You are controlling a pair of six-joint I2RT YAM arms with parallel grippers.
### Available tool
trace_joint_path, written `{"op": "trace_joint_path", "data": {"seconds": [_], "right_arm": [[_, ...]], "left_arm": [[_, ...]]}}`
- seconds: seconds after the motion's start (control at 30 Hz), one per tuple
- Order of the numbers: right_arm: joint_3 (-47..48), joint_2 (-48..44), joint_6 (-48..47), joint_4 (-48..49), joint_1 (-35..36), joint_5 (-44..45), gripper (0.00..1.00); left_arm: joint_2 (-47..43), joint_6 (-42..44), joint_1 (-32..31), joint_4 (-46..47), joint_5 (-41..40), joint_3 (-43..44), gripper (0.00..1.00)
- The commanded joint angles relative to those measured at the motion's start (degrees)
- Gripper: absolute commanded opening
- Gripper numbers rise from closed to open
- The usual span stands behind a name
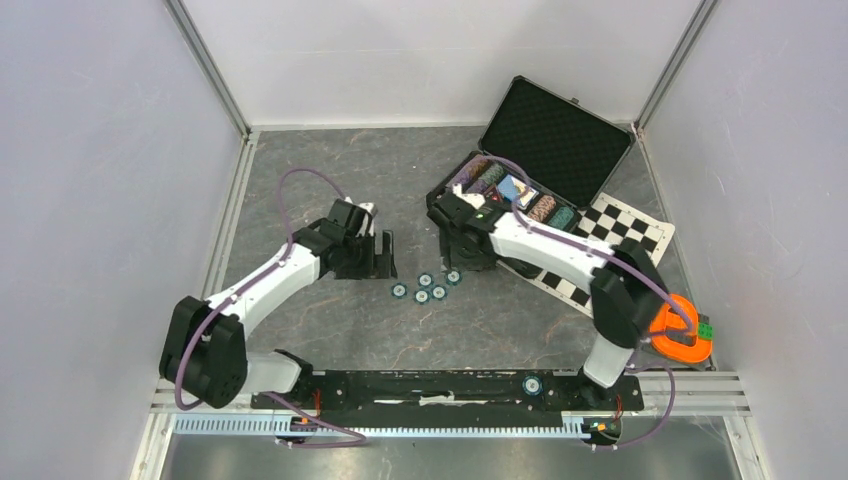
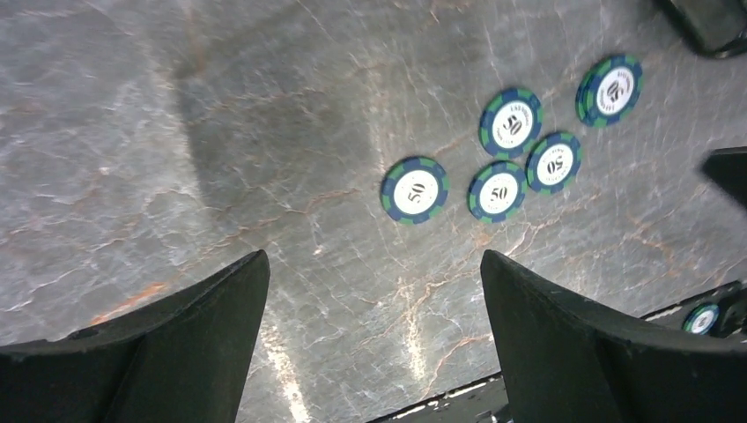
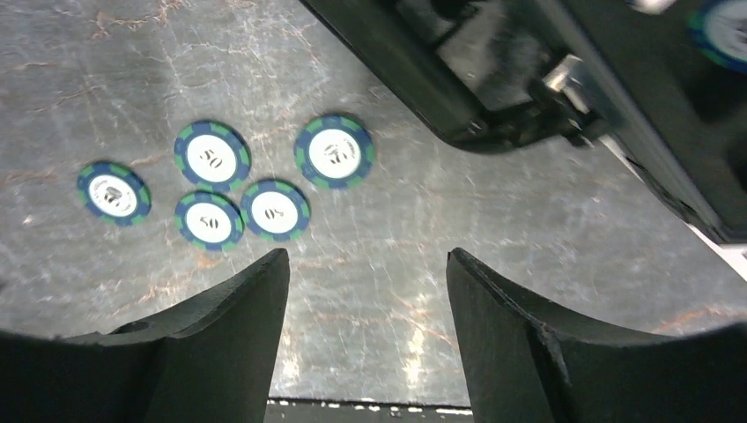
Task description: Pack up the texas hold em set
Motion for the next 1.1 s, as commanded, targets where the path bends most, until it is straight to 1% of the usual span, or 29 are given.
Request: {"op": "trace_joint_path", "data": {"seconds": [0.0,0.13,0.27,0.37,0.63,0.93,1.07], "right_arm": [[-6.5,-11.7,2.0,4.4,-1.3,4.2,0.72],[-10.3,-18.2,0.6,5.1,-2.5,6.8,0.72],[-12.0,-22.9,-2.1,5.1,-4.6,8.7,0.73],[-12.8,-25.2,-3.4,5.2,-6.2,8.7,0.73],[-13.4,-26.5,-6.0,4.9,-8.5,8.1,0.73],[-14.2,-26.7,-8.0,5.1,-10.1,7.4,0.73],[-13.9,-26.7,-9.0,5.1,-10.9,7.2,0.72]], "left_arm": [[0.4,-1.2,-4.0,6.5,-2.7,-2.0,0.95],[5.1,-0.3,-7.1,6.7,-6.0,-0.5,0.89],[9.9,-0.6,-10.7,5.1,-11.8,3.0,0.86],[13.4,-1.5,-11.8,2.1,-13.5,6.4,0.84],[17.9,-2.8,-15.1,0.8,-14.1,8.3,0.82],[22.5,-4.1,-15.9,0.0,-14.4,9.4,0.75],[24.3,-4.5,-16.0,-0.4,-14.2,10.2,0.7]]}}
